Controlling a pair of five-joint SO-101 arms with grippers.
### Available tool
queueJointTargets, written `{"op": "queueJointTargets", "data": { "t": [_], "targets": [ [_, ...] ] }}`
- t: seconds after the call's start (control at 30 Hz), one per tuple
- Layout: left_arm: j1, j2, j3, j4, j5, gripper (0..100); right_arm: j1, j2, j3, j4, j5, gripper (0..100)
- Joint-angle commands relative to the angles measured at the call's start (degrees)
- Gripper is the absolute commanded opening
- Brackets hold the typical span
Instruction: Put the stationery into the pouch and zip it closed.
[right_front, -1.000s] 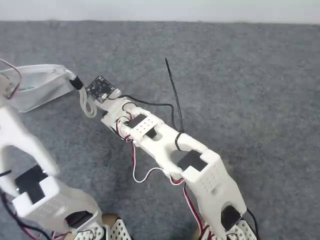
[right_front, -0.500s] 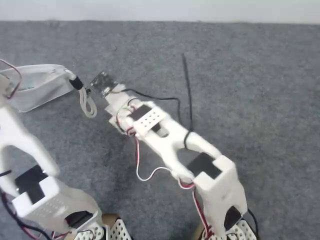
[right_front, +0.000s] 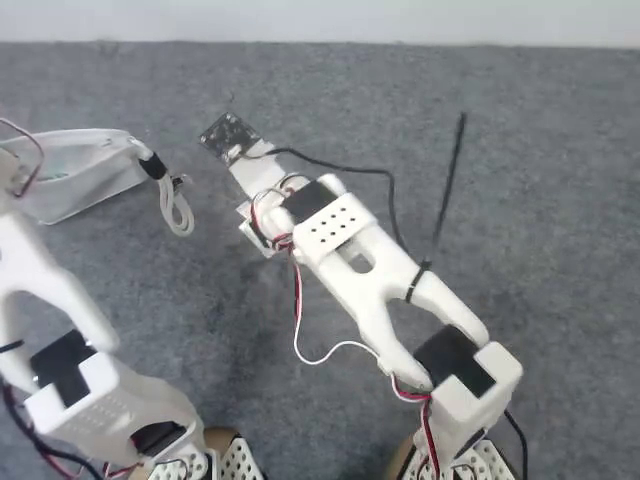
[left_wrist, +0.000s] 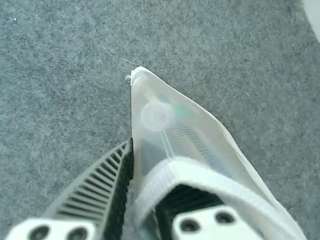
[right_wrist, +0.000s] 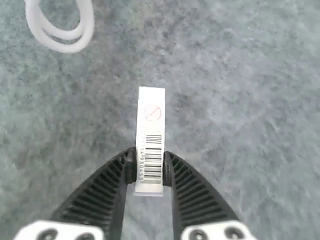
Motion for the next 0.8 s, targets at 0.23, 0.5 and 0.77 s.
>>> {"op": "queueJointTargets", "data": {
  "t": [0.23,0.5,0.77],
  "targets": [
    [0.3,-1.2,-1.1,-1.8,0.6,1,2.2,-4.7,-7.3,9.5,0.9,19.1],
    [0.2,-1.2,-0.9,-1.8,0.5,1,0.6,-4.6,-7.1,9.5,0.9,15.8],
    [0.0,-1.2,-0.9,-1.8,0.5,1,-0.2,6.4,-10.7,10.0,4.5,15.9]
  ]
}}
